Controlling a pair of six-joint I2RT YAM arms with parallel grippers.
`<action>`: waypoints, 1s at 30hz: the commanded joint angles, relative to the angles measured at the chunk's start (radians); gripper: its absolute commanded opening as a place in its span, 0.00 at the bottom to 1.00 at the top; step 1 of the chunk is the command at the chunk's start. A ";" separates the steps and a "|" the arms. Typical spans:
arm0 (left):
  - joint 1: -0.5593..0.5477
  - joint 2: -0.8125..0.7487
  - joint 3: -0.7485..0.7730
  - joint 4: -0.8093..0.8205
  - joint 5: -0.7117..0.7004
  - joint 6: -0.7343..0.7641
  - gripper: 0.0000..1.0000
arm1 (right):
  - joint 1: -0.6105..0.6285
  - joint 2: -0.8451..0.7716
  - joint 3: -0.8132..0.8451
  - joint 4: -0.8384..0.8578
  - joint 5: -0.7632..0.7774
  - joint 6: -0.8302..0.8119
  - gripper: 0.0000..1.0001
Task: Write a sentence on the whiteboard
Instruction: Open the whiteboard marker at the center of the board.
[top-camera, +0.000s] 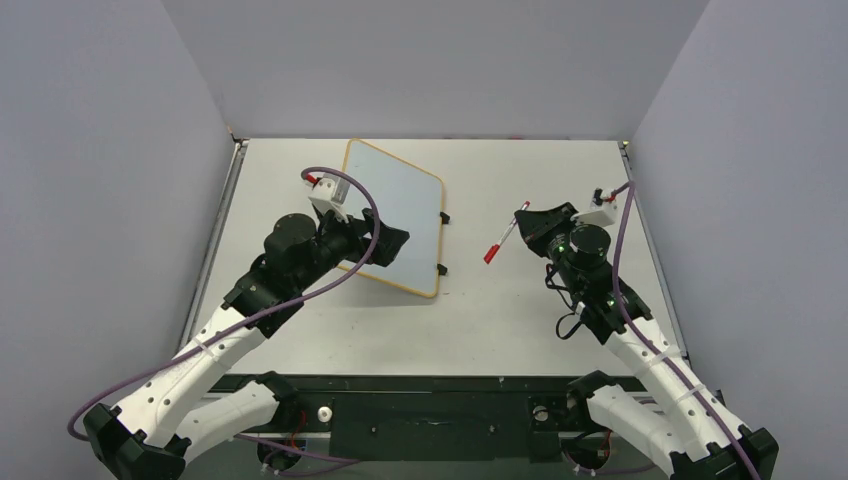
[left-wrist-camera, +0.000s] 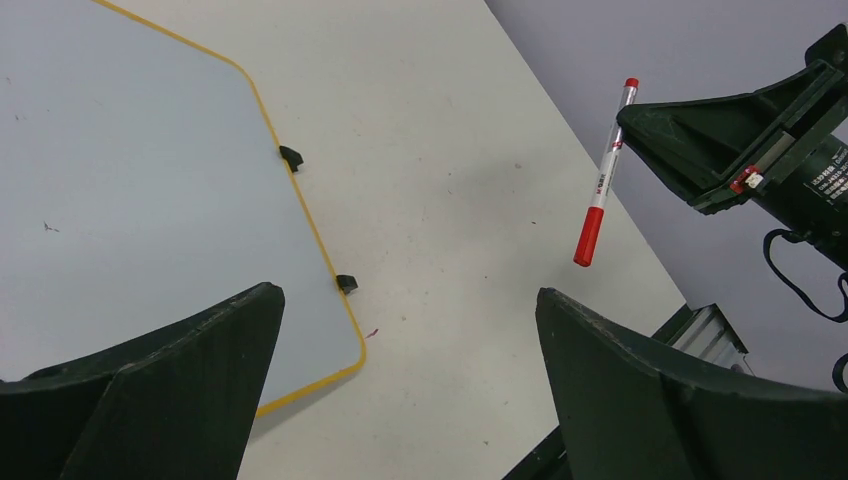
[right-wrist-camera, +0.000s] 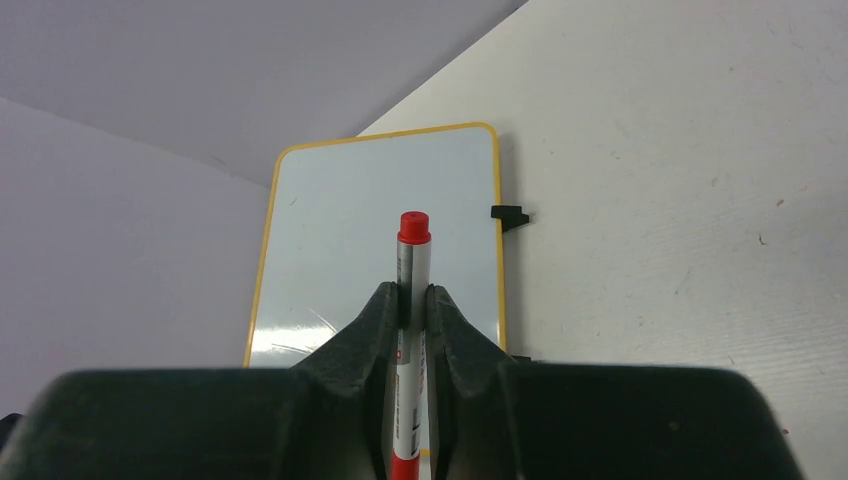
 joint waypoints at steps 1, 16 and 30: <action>-0.004 -0.020 -0.006 0.045 -0.016 0.028 0.97 | 0.004 -0.001 0.038 0.035 0.026 -0.019 0.00; -0.007 0.001 -0.103 0.146 0.062 0.057 0.97 | 0.006 0.117 0.000 0.056 0.017 0.000 0.00; -0.088 0.182 -0.084 0.512 0.306 0.034 0.95 | 0.014 -0.003 0.060 0.088 -0.005 0.106 0.00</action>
